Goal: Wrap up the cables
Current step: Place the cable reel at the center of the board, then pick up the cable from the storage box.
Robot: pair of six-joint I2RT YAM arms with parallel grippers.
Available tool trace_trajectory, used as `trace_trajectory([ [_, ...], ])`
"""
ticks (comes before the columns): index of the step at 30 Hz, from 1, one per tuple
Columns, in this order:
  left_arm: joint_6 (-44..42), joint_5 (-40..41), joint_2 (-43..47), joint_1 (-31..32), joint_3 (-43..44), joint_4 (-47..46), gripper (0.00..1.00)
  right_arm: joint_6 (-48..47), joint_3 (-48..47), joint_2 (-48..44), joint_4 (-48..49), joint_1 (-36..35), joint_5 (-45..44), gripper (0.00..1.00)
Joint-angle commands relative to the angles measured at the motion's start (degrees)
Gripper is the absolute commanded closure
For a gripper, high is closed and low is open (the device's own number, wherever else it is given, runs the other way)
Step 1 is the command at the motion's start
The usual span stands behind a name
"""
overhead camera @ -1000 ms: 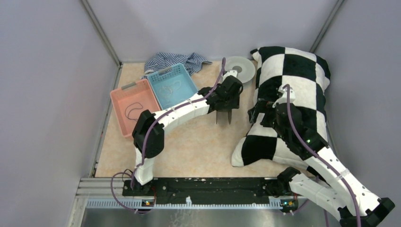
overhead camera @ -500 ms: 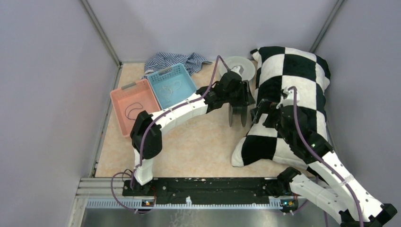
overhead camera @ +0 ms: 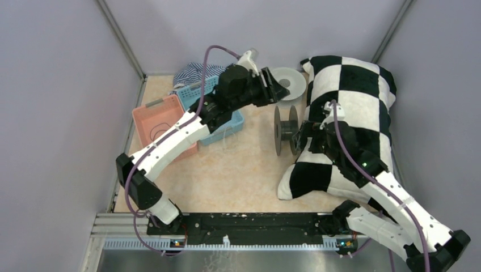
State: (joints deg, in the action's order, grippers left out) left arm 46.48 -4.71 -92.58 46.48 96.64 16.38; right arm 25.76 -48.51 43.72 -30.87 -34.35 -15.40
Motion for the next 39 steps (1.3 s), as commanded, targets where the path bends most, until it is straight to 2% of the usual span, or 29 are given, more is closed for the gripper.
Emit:
trace_trajectory([
  [1,-3.74,-0.54,6.72,-6.47,-5.41,2.54,0.41,-2.35,-2.77,2.90,0.44,-0.49,2.59,0.01],
  [3,-6.23,-0.97,9.70,-10.90,-8.82,4.97,0.41,-3.03,-3.49,3.40,0.38,-0.52,2.59,0.01],
  [6,-11.48,2.53,12.20,-15.42,-11.93,11.42,0.42,-4.85,-4.55,1.93,2.71,-0.61,5.07,0.01],
  [12,-21.45,12.74,9.72,-18.10,-12.86,21.94,0.44,-6.59,-14.39,4.78,4.52,-1.06,10.32,0.01],
  [17,-22.95,16.09,5.46,-19.47,-14.28,22.71,0.43,-7.56,-17.81,11.45,4.35,-1.93,14.17,0.01],
  [21,-22.46,16.82,1.85,-19.84,-14.41,22.70,0.43,-8.77,-20.61,16.11,-1.65,-2.54,9.60,0.01],
  [29,-21.90,16.27,-5.76,-20.51,-13.55,18.47,0.45,-8.97,-18.67,15.55,-3.92,-2.51,8.09,0.01],
  [34,-19.51,18.65,-9.47,-21.19,-12.97,17.34,0.49,-8.54,-17.56,14.76,-5.19,-2.49,3.77,0.01],
  [39,-17.38,18.32,-10.74,-23.41,-15.16,13.37,0.51,-8.23,-17.21,14.57,-6.17,-2.54,3.35,0.01],
])
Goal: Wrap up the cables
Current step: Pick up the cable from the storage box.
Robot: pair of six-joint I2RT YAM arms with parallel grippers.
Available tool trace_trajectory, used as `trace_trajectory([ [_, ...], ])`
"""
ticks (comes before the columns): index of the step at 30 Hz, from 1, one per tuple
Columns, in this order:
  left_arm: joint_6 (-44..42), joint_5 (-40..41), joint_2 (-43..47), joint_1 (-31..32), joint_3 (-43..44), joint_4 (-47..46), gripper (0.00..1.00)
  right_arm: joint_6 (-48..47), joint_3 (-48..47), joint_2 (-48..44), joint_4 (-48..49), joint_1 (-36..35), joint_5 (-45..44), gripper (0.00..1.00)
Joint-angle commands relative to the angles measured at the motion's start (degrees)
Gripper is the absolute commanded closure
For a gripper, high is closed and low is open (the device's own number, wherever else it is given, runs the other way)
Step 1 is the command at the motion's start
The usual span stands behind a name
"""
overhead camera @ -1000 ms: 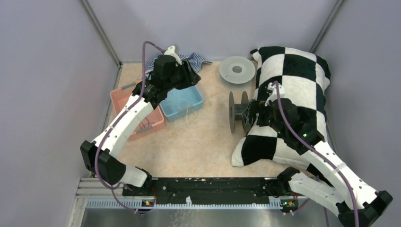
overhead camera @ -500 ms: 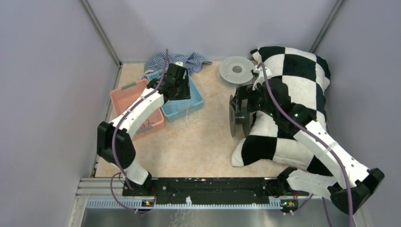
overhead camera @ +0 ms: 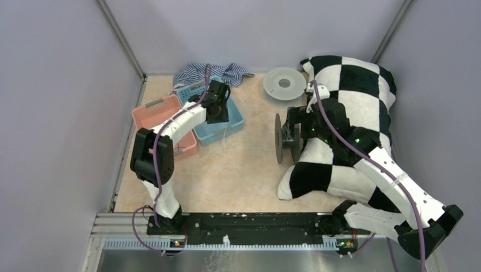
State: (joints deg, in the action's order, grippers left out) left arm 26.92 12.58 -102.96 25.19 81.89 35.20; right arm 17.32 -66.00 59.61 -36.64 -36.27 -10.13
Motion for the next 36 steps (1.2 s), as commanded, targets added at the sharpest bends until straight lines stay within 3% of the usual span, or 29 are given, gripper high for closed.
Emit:
trace_trajectory([
  [1,2.25,0.03,-0.54,-2.59,-0.87,-6.61,0.51,0.48,0.42,-1.38,-0.32,-0.63,-1.74,0.01],
  [13,2.44,-8.14,-8.21,-3.92,4.09,-5.38,0.52,1.32,3.37,-1.25,-2.07,-0.58,-4.60,0.01],
  [14,2.48,-8.18,-8.27,-3.95,3.85,-5.75,0.54,1.83,3.98,-0.88,-2.24,-0.61,-4.73,0.01],
  [15,2.52,-8.11,-8.37,-3.92,3.78,-5.90,0.63,2.43,4.67,-0.38,-2.36,-0.59,-5.22,0.01],
  [17,2.60,-7.87,-8.53,-4.03,3.93,-5.83,0.93,3.54,6.74,0.44,-1.67,-0.58,-6.23,0.08],
  [18,2.76,-7.69,-8.34,-4.01,4.02,-5.70,1.00,3.79,7.69,0.76,-1.08,-0.59,-6.71,0.15],
  [21,2.58,-7.42,-5.75,-4.09,3.37,-5.95,1.00,4.78,8.42,1.91,-0.04,-0.61,-7.86,0.38],
  [27,0.92,-7.32,2.37,-4.01,2.78,-6.29,1.00,4.29,9.10,4.54,4.03,-0.49,-8.27,0.66],
  [31,-0.73,-9.53,7.50,-4.05,2.57,-6.48,1.00,3.19,8.47,5.96,6.05,-0.55,-7.88,1.00],
  [36,-2.88,-12.23,11.97,-4.02,-0.01,-7.74,1.00,1.30,8.57,5.62,9.20,-0.49,-7.79,1.00],
])
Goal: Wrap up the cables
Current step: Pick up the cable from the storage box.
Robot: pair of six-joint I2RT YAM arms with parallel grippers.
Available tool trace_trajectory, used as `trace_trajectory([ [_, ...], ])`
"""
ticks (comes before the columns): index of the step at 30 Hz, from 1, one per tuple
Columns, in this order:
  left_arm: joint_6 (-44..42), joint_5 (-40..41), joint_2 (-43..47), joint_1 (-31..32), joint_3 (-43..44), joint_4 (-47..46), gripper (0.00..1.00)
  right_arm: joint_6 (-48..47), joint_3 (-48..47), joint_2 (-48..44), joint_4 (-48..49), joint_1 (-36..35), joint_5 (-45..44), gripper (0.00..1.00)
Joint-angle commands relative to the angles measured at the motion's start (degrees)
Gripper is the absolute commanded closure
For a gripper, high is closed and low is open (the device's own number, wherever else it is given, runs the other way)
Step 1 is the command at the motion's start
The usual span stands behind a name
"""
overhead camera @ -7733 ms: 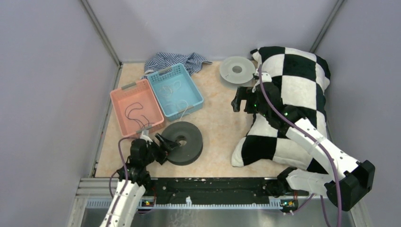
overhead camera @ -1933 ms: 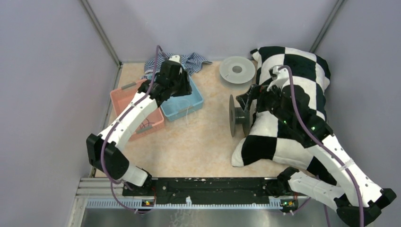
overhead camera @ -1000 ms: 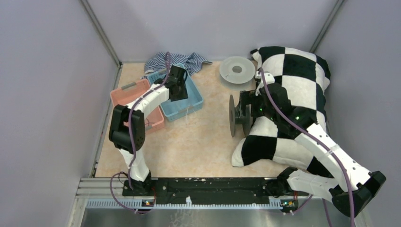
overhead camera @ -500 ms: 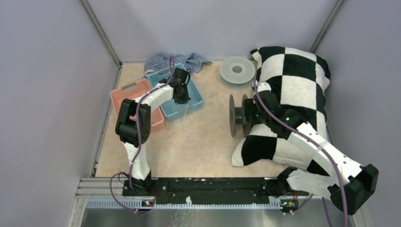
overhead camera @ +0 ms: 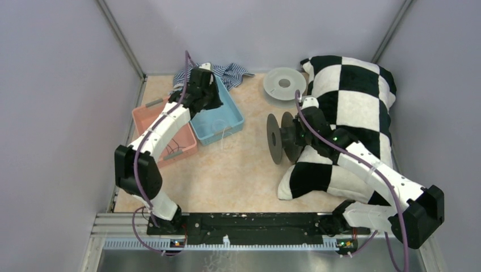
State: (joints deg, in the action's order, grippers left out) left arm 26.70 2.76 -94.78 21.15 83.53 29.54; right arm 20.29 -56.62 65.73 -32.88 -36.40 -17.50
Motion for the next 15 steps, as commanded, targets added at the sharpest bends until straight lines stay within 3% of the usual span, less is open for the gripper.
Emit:
trace_trajectory([
  [1,-2.90,-1.96,4.05,0.03,-2.26,-2.02,1.00,-1.97,-0.51,-0.70,6.18,-0.36,0.00,1.00],
  [2,-2.89,-0.86,4.16,0.03,-2.73,-1.66,0.90,-2.07,-0.31,-0.88,6.83,-0.37,0.10,1.00],
  [4,-2.34,2.06,3.48,0.01,-3.40,-0.19,0.55,-2.10,-0.03,-1.09,7.48,-0.34,0.08,1.00],
  [6,-0.91,3.99,1.46,0.01,-3.52,1.48,0.38,-2.01,0.55,-1.85,8.72,-0.38,0.16,1.00],
  [9,-0.95,2.22,-1.69,0.00,-3.02,2.16,0.33,-2.32,1.83,-3.50,11.34,-0.42,0.67,1.00],
  [15,-5.69,-3.80,-6.05,0.12,-3.45,-1.40,0.36,-3.38,1.55,-2.97,11.32,-0.42,0.49,1.00],
])
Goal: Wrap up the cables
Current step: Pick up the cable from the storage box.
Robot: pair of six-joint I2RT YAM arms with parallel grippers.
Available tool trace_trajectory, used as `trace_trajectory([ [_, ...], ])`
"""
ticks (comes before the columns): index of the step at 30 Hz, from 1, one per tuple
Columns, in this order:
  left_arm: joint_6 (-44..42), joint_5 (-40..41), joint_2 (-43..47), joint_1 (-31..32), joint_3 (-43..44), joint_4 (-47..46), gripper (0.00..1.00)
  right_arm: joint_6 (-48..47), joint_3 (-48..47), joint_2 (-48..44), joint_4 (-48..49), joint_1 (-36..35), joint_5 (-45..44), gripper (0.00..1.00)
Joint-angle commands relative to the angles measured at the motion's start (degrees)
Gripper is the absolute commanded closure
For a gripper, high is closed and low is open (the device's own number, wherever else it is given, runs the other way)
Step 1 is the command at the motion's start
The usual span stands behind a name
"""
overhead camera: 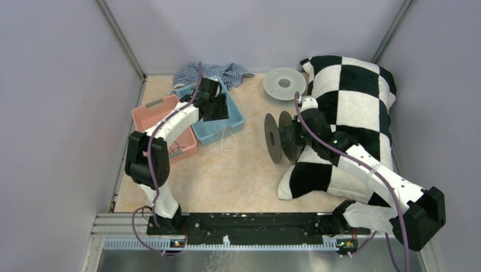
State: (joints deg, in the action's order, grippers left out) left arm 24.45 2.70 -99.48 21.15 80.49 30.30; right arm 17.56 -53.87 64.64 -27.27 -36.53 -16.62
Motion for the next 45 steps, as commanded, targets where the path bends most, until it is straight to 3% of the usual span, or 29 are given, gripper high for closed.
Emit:
trace_trajectory([
  [1,-3.97,-4.39,-2.01,0.12,-0.31,-2.18,0.36,-0.53,-1.16,-1.93,5.57,-0.22,-0.40,1.00],
  [8,0.90,6.08,-5.01,0.10,-0.33,-1.13,0.39,-0.19,-0.85,-3.00,4.94,-0.28,-0.52,1.00],
  [12,-3.73,7.88,-1.93,0.09,-3.86,-7.40,0.35,-0.01,-0.70,-4.10,4.18,-0.28,-0.86,1.00],
  [17,-9.30,8.38,-4.51,0.10,-0.72,-2.86,0.28,0.25,-0.54,-4.79,3.54,-0.21,-0.94,1.00],
  [21,-10.71,8.13,-3.39,0.12,-2.64,-4.02,0.37,0.50,-0.43,-4.83,3.37,-0.24,-0.70,1.00],
  [29,-11.14,5.42,-6.57,-0.77,-2.79,-4.82,0.41,0.87,-0.45,-5.12,2.97,-0.29,-0.30,1.00],
  [33,-10.70,4.33,-8.11,-1.36,-2.43,-5.09,0.51,0.90,-0.28,-5.75,2.66,-0.28,-0.68,1.00],
  [38,-10.37,5.38,-6.33,-1.37,-0.92,-4.32,0.86,1.06,-0.36,-5.85,1.88,-0.27,-0.62,1.00],
  [39,-10.31,5.91,-5.43,-1.38,-0.26,-3.89,0.92,1.07,-0.44,-5.87,1.87,-0.28,-0.65,0.98],
  [41,-10.43,6.76,-3.37,-1.37,1.19,-2.82,1.00,1.06,-0.74,-5.76,1.79,-0.22,-0.60,0.83],
  [45,-12.31,6.30,2.01,-1.37,5.09,-0.65,1.00,1.50,-2.55,-5.20,1.05,-0.25,0.49,0.43],
])
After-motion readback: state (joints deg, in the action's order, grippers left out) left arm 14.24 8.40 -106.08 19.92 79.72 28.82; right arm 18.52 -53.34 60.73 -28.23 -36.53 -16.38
